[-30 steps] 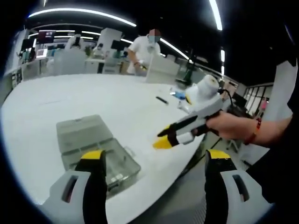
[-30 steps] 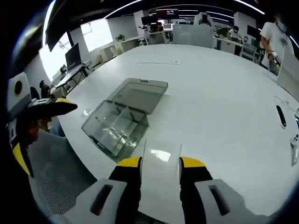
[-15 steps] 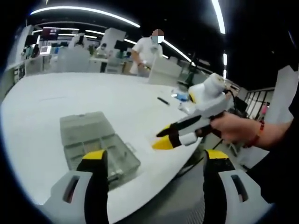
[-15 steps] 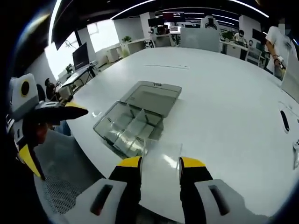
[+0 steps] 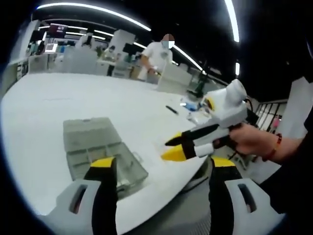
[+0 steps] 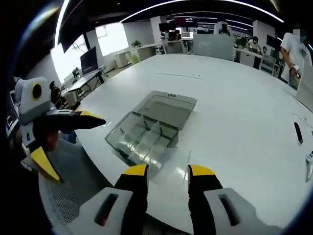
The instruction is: Insert the divider into the dual guide fixture by aligning both edges with the guide slots and pushing it downward to the bottom, including one-sided entry, uneven engagement, binding, and posture correction.
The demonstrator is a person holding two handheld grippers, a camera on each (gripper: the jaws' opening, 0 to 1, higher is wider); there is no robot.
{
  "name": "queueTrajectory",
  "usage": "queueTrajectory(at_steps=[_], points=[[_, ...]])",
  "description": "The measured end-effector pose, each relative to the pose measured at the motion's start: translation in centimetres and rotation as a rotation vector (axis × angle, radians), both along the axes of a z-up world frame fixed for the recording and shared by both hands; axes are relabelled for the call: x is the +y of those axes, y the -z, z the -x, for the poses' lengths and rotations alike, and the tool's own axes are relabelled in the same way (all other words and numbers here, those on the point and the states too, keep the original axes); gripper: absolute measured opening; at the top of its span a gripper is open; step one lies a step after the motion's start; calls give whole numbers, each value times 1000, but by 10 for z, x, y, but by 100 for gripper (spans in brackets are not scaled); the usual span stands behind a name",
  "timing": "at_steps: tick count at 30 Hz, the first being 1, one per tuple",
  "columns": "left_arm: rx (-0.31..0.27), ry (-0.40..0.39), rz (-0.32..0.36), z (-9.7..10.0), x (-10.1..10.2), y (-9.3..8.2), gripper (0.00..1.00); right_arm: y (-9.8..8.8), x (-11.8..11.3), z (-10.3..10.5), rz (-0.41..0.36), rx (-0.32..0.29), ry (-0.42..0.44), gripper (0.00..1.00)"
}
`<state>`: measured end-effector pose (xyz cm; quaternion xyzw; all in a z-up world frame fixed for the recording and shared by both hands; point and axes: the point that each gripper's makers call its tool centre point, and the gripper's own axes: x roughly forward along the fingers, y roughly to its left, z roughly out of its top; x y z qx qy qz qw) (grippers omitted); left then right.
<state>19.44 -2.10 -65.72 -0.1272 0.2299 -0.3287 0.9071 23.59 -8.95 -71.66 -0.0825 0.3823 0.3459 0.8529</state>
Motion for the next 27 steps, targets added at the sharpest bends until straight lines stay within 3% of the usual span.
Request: queueTrajectory(at_steps=[16, 27], points=[[22, -45, 41, 1, 7, 0, 52, -8, 4, 8, 2, -15, -29, 28], [43, -62, 76, 2, 8, 0, 42, -13, 20, 20, -16, -26, -58, 28]])
